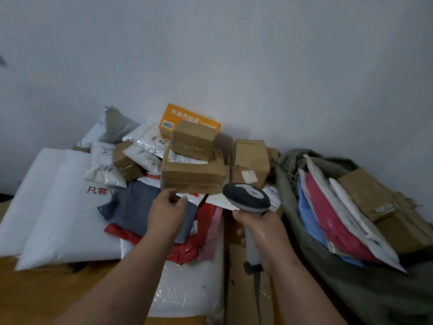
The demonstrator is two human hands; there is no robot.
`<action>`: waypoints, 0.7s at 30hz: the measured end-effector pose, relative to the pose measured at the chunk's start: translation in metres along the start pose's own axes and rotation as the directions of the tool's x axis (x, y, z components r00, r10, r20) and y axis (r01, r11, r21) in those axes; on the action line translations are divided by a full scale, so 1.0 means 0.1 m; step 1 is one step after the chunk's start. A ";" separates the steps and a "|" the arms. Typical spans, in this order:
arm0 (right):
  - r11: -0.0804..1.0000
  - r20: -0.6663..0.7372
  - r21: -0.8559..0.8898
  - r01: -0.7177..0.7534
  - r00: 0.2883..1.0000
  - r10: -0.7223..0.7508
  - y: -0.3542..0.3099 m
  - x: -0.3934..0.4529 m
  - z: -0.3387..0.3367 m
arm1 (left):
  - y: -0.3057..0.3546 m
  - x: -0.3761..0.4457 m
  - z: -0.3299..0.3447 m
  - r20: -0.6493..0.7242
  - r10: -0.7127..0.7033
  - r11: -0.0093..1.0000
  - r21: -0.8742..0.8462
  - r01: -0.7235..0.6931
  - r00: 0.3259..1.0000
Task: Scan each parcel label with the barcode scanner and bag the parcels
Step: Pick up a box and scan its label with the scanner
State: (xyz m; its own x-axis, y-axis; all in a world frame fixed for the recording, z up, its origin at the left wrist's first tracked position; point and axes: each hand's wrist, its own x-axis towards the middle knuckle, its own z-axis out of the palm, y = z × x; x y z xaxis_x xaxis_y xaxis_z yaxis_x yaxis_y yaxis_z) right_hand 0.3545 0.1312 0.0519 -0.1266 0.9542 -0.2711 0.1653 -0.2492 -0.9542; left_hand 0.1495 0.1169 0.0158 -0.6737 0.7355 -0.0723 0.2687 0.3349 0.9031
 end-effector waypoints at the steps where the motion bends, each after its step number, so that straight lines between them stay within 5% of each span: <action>1: 1.000 0.010 0.003 0.000 1.000 0.000 -0.04 0.04 0.02 | 0.03 0.06 0.00 0.003 0.016 1.000 -0.002 -0.016 1.000; 6: 0.997 0.033 0.056 0.046 0.998 -0.048 -0.35 0.34 0.18 | 0.29 0.51 -0.05 0.052 0.093 0.996 0.007 -0.094 0.994; 10: 0.996 0.024 0.056 0.067 0.997 -0.068 -0.54 0.68 0.35 | 0.55 1.03 -0.03 0.069 0.186 0.955 0.222 -0.197 0.980; 13: 0.997 -0.007 0.056 0.052 0.999 -0.051 -0.57 0.92 0.50 | 0.72 1.40 0.03 0.153 0.296 0.856 0.395 -0.333 0.943; 21: 0.998 -0.097 0.058 0.021 0.995 -0.015 -0.42 1.31 0.79 | 0.88 2.19 0.28 0.455 0.281 0.514 0.672 -0.533 0.845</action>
State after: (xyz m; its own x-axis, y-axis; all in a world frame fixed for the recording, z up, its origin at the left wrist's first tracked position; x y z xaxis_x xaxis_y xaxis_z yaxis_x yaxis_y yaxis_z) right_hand 0.2540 0.2534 0.0468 -0.0341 0.9694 -0.2432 0.1059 -0.2385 -0.9654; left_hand 0.0446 0.3241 0.0673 -0.1802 0.9836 0.0001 0.9599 0.1758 0.2186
